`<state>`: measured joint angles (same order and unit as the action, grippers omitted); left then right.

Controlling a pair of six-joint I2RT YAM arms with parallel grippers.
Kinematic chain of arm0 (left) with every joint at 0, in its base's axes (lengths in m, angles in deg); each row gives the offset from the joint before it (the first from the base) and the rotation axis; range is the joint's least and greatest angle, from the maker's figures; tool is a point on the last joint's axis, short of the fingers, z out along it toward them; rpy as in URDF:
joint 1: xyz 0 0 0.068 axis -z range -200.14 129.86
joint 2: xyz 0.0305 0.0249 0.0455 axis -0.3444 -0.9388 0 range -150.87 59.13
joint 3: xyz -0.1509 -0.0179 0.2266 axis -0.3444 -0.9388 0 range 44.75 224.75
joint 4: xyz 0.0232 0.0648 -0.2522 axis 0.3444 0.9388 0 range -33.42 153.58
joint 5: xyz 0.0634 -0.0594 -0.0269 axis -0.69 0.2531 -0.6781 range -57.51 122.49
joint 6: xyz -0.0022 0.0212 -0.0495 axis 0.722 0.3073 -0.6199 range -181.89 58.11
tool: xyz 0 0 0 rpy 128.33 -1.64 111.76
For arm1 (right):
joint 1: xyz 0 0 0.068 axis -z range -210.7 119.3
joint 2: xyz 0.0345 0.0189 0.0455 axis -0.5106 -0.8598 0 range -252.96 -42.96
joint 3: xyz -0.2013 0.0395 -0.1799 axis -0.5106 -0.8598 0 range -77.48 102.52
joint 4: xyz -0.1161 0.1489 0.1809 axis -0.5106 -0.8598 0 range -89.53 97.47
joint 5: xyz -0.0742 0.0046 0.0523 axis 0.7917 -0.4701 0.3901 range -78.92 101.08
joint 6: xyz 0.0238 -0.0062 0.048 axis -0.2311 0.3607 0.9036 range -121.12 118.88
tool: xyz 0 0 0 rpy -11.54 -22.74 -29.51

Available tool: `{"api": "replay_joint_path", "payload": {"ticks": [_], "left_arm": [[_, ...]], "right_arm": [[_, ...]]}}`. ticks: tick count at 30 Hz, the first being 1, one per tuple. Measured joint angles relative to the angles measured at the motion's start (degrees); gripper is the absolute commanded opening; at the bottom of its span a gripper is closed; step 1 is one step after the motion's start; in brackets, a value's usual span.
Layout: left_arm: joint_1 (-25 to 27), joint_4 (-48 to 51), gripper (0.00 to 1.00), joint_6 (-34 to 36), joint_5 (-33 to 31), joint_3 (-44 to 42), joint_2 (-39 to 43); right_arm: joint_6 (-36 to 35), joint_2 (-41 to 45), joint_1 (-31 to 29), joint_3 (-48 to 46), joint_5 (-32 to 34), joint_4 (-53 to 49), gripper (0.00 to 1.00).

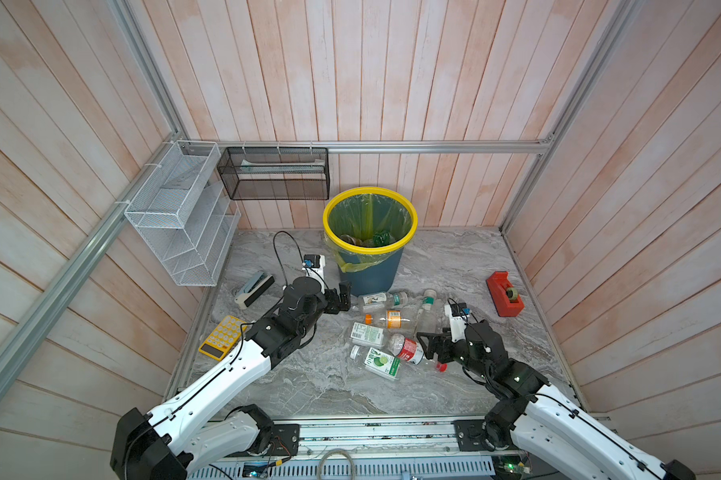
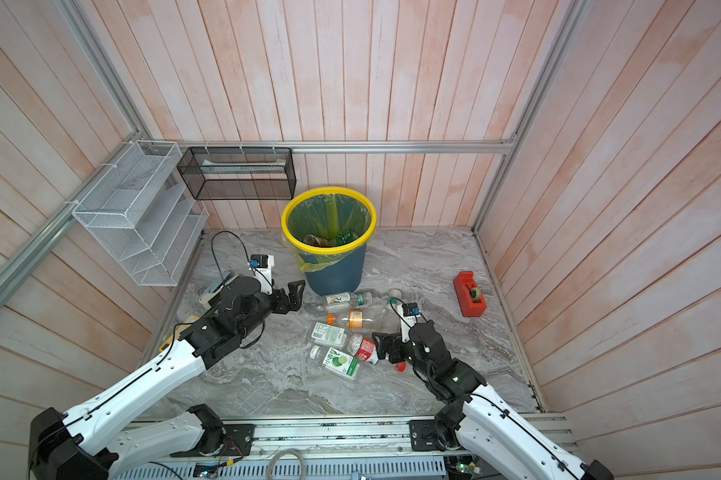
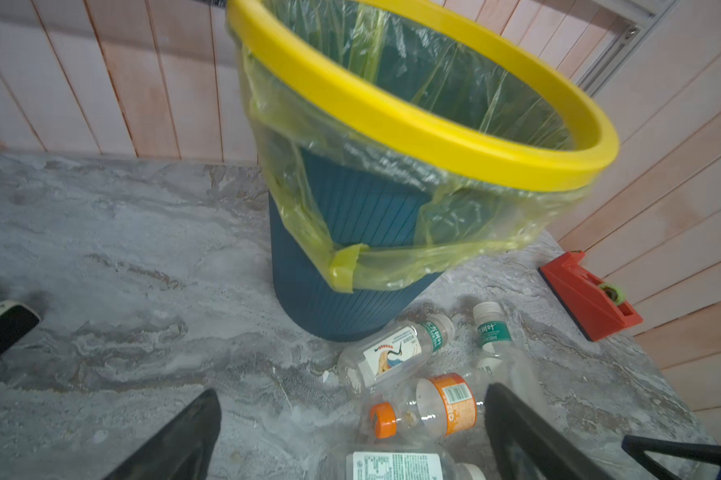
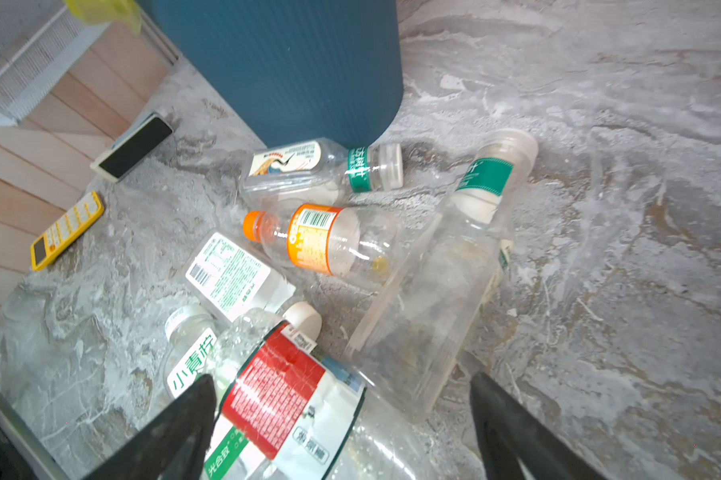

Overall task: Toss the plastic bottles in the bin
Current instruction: 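Withdraw the left gripper while the right gripper reaches the lime-labelled bottle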

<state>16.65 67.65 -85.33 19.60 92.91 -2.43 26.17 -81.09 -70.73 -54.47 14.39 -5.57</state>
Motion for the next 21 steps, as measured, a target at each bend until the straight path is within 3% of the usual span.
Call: {"api": "replay_joint_path", "payload": {"ticks": [8, 21], "left_arm": [[-6.43, 0.55, 1.00, -7.96, 0.87, -9.73, 4.42], [-8.22, 2.21, 1.00, -11.13, 1.81, -13.57, 10.03]], "right_arm": [[1.25, -10.03, -16.70, 4.48, 9.11, -0.44, 0.94], [1.16, -22.67, -31.28, 12.59, 16.87, -0.85, 0.92]]}}
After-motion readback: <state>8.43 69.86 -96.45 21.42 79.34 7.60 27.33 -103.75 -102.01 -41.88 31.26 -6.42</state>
